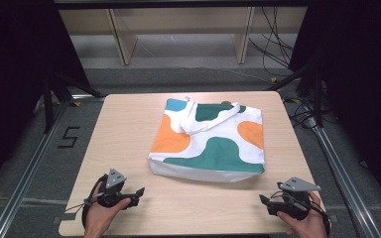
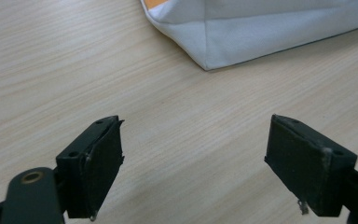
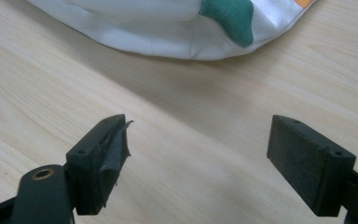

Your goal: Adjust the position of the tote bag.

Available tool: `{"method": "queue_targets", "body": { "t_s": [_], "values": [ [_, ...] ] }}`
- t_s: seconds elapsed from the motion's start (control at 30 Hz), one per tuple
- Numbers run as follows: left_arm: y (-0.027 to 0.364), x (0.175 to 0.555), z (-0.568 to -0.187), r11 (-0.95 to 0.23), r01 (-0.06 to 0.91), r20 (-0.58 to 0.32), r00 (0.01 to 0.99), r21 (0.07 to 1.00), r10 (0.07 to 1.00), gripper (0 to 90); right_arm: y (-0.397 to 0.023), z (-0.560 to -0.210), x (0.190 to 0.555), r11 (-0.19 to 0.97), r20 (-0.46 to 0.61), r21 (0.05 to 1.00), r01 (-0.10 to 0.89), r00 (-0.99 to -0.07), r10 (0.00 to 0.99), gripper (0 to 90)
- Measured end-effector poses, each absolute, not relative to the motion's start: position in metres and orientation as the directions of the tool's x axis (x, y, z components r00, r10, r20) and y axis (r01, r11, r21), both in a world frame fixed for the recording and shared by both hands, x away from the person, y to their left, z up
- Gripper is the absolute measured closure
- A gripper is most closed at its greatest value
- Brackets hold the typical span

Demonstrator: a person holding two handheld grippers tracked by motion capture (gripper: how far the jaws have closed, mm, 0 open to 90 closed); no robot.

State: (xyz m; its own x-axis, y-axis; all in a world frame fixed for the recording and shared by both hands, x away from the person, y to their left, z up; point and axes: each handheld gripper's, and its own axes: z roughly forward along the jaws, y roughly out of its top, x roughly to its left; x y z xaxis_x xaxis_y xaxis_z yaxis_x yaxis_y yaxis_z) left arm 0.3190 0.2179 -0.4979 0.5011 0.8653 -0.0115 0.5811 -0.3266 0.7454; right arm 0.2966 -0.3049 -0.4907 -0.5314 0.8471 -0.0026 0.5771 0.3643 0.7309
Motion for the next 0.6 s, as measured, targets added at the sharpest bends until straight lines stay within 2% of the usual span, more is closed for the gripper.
{"method": "queue_targets", "body": {
  "t_s": [0.07,0.1,0.2,0.23,0.37,0.4,0.47,0.53,0.6],
  "values": [
    [0.218,0.319,-0.497,-0.327,0.581,-0.008,0.498,0.746,0.867,17.9,-0.305,-0.491,0.297,0.371,-0.010,0.734,0.569,-0.537,0.844,21.5],
    [0.221,0.320,-0.496,-0.360,0.578,0.016,0.514,0.732,0.858,18.2,-0.305,-0.491,0.297,0.361,0.003,0.737,0.572,-0.536,0.844,21.6],
    [0.221,0.322,-0.496,-0.364,0.570,0.016,0.524,0.737,0.852,18.6,-0.302,-0.490,0.295,0.304,0.069,0.729,0.614,-0.507,0.859,21.7],
    [0.221,0.323,-0.496,-0.374,0.565,0.023,0.530,0.735,0.848,19.7,-0.306,-0.491,0.297,0.338,0.035,0.737,0.585,-0.533,0.846,21.9],
    [0.218,0.326,-0.495,-0.374,0.552,0.029,0.534,0.746,0.845,24.1,-0.304,-0.491,0.298,0.332,0.040,0.730,0.597,-0.523,0.852,22.5],
    [0.214,0.329,-0.496,-0.338,0.547,-0.002,0.527,0.766,0.850,24.2,-0.304,-0.491,0.298,0.339,0.039,0.728,0.595,-0.530,0.847,22.6],
    [0.214,0.330,-0.495,-0.358,0.536,0.018,0.537,0.765,0.843,25.2,-0.303,-0.491,0.297,0.338,0.038,0.726,0.598,-0.526,0.850,22.9],
    [0.211,0.334,-0.496,-0.340,0.543,0.001,0.529,0.768,0.848,26.1,-0.300,-0.491,0.295,0.298,0.073,0.723,0.623,-0.498,0.864,23.0],
    [0.209,0.336,-0.496,-0.304,0.544,-0.039,0.529,0.782,0.848,27.0,-0.303,-0.492,0.299,0.331,0.050,0.731,0.597,-0.531,0.846,23.3]
  ]
}}
